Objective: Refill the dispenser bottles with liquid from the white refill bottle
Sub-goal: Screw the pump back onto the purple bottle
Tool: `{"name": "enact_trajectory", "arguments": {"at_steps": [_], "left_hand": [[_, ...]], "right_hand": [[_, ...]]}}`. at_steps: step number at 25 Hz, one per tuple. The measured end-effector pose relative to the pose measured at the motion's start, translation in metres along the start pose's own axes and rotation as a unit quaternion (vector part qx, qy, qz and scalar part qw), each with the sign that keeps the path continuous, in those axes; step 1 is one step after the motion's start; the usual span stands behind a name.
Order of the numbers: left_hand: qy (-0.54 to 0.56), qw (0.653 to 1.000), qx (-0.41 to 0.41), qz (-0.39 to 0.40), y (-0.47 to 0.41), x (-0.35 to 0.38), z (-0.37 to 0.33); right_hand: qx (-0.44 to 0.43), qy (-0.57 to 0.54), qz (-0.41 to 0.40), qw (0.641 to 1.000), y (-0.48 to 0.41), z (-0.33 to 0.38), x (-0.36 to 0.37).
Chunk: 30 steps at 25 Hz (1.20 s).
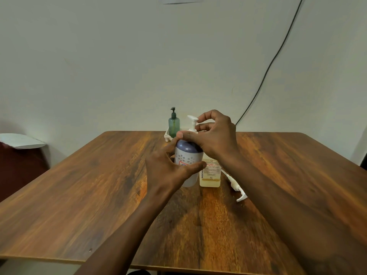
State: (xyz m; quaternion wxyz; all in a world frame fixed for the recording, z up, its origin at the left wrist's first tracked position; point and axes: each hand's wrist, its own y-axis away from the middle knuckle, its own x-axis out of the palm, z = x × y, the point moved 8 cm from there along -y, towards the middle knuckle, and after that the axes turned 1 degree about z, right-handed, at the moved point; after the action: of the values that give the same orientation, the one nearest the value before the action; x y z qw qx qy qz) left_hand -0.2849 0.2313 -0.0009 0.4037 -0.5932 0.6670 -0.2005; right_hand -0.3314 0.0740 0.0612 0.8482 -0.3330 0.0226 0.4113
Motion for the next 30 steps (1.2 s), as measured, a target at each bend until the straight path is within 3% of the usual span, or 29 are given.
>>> {"name": "enact_trajectory", "arguments": {"at_steps": [3, 7, 9, 15, 21, 27, 30], "left_hand": [[0.008, 1.000, 0.003, 0.018, -0.001, 0.003, 0.000], [0.023, 0.999, 0.001, 0.025, -0.004, 0.003, -0.003], [0.024, 0.999, -0.001, 0.033, -0.005, 0.005, -0.003], [0.042, 0.999, 0.012, 0.016, 0.000, 0.013, -0.007], [0.045, 0.998, 0.032, 0.033, -0.008, 0.003, -0.014], [0.051, 0.998, 0.029, 0.027, -0.010, 0.004, -0.015], [0.060, 0.997, 0.041, 0.027, -0.012, 0.000, -0.021]], "right_hand": [[0.011, 0.018, -0.012, 1.000, 0.000, -0.003, -0.002], [0.018, -0.102, 0.191, 0.976, -0.002, -0.004, 0.020], [0.011, -0.138, 0.221, 0.965, -0.003, -0.003, 0.017], [-0.041, -0.062, 0.137, 0.988, -0.008, -0.001, 0.007], [-0.012, -0.187, 0.224, 0.956, -0.016, 0.003, 0.007], [-0.025, -0.252, 0.093, 0.963, -0.015, 0.001, -0.001], [0.009, -0.302, 0.130, 0.944, -0.017, 0.003, 0.002]]}}
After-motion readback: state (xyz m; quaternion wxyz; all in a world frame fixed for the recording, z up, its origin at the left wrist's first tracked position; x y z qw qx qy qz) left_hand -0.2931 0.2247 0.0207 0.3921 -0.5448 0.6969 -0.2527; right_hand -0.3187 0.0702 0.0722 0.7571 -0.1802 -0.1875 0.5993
